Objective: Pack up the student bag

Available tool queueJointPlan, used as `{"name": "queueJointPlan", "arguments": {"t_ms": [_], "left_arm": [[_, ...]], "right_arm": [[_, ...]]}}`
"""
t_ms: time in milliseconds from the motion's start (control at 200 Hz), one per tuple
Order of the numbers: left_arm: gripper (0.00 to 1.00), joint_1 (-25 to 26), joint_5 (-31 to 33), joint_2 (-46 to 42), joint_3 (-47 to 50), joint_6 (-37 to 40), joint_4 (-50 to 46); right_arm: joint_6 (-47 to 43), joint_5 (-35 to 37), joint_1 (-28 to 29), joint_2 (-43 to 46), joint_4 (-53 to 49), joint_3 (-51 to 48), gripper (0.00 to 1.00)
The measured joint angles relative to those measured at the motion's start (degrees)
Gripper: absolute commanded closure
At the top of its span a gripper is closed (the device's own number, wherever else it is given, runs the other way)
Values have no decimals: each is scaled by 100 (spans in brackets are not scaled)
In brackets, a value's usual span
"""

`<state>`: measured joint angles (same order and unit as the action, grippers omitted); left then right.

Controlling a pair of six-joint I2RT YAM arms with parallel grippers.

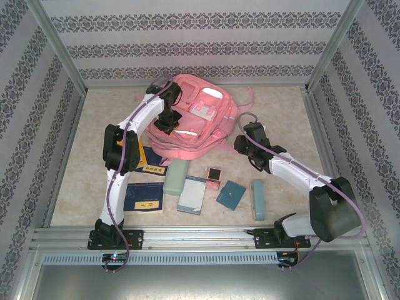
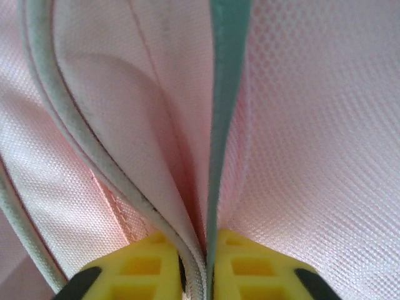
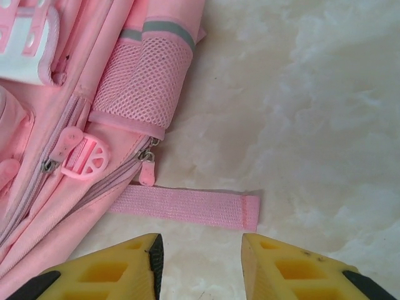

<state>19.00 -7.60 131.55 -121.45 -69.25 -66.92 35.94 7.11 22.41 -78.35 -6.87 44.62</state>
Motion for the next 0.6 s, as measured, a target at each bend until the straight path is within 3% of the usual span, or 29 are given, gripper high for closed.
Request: {"name": "queueJointPlan", "arguments": {"t_ms": [175,400,600], "left_arm": [[100,-7,-87,24,-197,-44,-26],[100,-28,-144,37,-588,-15,-101],[100,-28,-142,37,-754,120,-192]], "right_arm": [[-468,-485,26,-11,256,0,56],[-953,-1248,20,-61,979,-44,60],[-1838,-1963,114,-525,1274,236,51]]}}
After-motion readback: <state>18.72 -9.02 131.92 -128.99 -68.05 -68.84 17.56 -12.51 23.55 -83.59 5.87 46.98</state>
